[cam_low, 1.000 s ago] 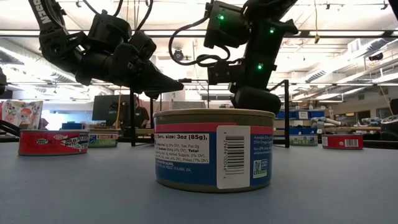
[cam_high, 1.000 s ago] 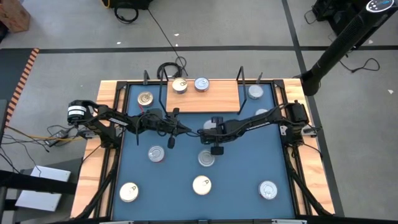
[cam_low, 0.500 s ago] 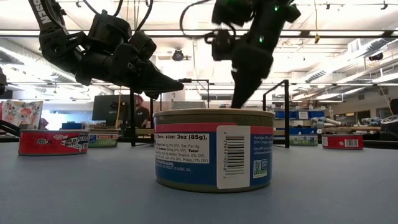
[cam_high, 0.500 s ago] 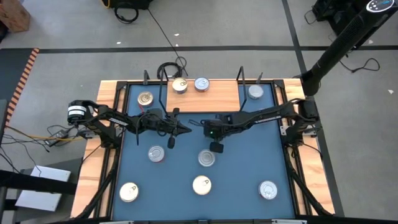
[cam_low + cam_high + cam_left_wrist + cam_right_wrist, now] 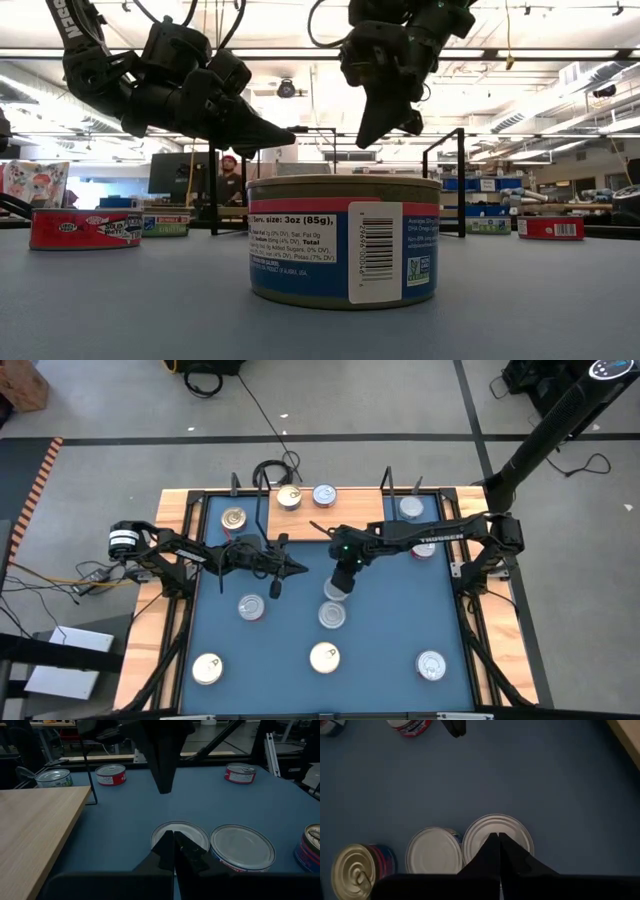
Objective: Stack canned seafood by type on shelf
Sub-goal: Put the bottom right white tuna can on the shelf, then put the white tuna can on the shelf
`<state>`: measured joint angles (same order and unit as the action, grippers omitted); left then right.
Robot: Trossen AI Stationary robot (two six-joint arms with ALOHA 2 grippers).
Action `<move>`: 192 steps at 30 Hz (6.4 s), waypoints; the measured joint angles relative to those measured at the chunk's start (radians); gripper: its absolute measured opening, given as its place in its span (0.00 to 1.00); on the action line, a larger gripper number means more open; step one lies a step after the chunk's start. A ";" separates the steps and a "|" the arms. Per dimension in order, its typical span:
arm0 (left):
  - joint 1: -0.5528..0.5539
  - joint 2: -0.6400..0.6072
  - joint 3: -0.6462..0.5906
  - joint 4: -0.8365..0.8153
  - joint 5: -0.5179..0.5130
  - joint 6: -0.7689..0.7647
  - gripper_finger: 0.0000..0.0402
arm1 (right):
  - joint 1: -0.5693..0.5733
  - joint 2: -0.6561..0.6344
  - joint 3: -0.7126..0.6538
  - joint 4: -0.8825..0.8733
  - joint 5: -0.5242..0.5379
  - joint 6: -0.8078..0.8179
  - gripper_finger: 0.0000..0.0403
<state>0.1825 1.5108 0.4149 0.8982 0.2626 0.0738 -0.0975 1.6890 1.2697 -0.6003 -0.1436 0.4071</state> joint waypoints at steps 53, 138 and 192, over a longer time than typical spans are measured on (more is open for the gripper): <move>-0.002 0.413 0.204 0.054 -0.029 -0.107 0.00 | 0.213 0.018 -0.284 0.242 0.144 -0.142 0.01; -0.002 0.283 0.202 0.064 -0.007 -0.070 0.00 | 0.108 0.054 -0.138 0.154 0.102 -0.381 0.00; 0.013 0.476 0.306 -0.062 -0.121 -0.003 0.00 | 0.104 0.021 -0.155 0.173 0.341 -0.266 0.01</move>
<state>0.1951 1.9869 0.7204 0.8364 0.1417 0.0708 0.0066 1.7100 1.1145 -0.4274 0.1978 0.1408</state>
